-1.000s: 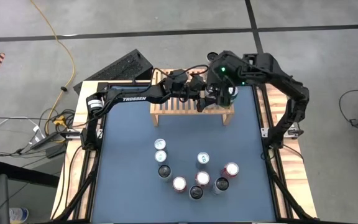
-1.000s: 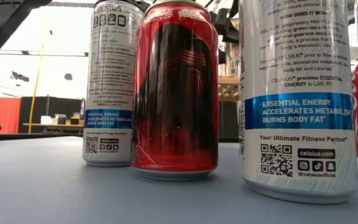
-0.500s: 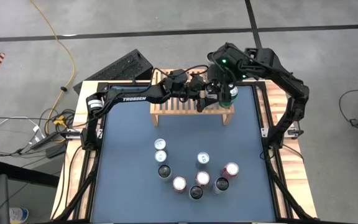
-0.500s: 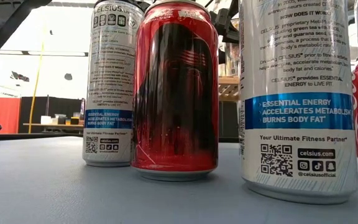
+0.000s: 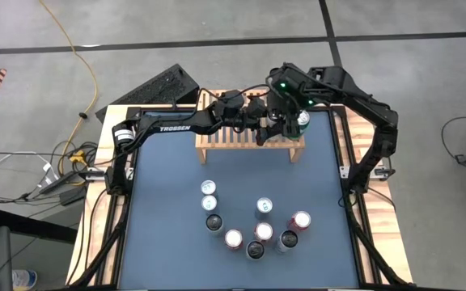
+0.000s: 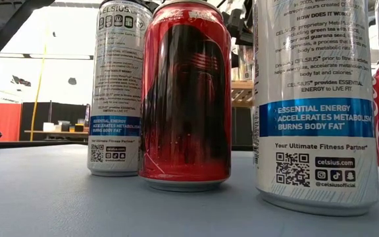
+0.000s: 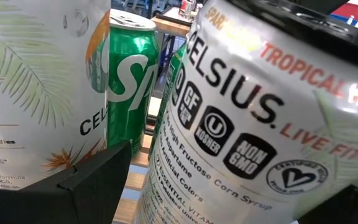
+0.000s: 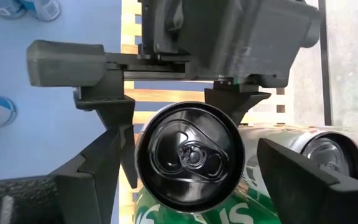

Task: Place canned beverage on shelf
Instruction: Put the white-yellow soda can on the shelf aligned with the other white-yellow soda can

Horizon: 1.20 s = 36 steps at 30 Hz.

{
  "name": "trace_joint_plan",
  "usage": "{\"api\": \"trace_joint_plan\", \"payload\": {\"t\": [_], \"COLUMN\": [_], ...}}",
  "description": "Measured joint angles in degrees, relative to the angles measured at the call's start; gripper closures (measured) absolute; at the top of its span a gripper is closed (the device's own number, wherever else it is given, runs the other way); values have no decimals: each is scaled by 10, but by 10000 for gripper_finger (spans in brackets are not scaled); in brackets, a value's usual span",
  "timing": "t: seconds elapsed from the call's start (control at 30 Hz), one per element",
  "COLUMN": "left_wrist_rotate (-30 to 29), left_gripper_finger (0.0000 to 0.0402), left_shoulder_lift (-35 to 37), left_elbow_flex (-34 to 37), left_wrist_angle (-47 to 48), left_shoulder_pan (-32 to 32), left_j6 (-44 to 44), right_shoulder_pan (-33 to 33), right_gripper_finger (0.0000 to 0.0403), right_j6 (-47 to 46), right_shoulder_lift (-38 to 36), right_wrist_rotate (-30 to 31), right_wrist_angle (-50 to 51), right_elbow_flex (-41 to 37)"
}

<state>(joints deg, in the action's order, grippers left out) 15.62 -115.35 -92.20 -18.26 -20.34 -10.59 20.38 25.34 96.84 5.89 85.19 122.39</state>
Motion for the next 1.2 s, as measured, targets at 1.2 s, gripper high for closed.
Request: {"api": "trace_joint_plan", "payload": {"t": [1.2], "left_wrist_rotate": [10], "left_gripper_finger": [41], "left_shoulder_lift": [0], "left_elbow_flex": [0], "left_wrist_angle": [0], "left_shoulder_pan": [1], "left_j6": [-7], "right_shoulder_pan": [18], "right_gripper_finger": [247], "right_j6": [-6], "right_shoulder_lift": [-3], "right_wrist_rotate": [21], "right_wrist_angle": [48], "right_elbow_flex": [2]}}
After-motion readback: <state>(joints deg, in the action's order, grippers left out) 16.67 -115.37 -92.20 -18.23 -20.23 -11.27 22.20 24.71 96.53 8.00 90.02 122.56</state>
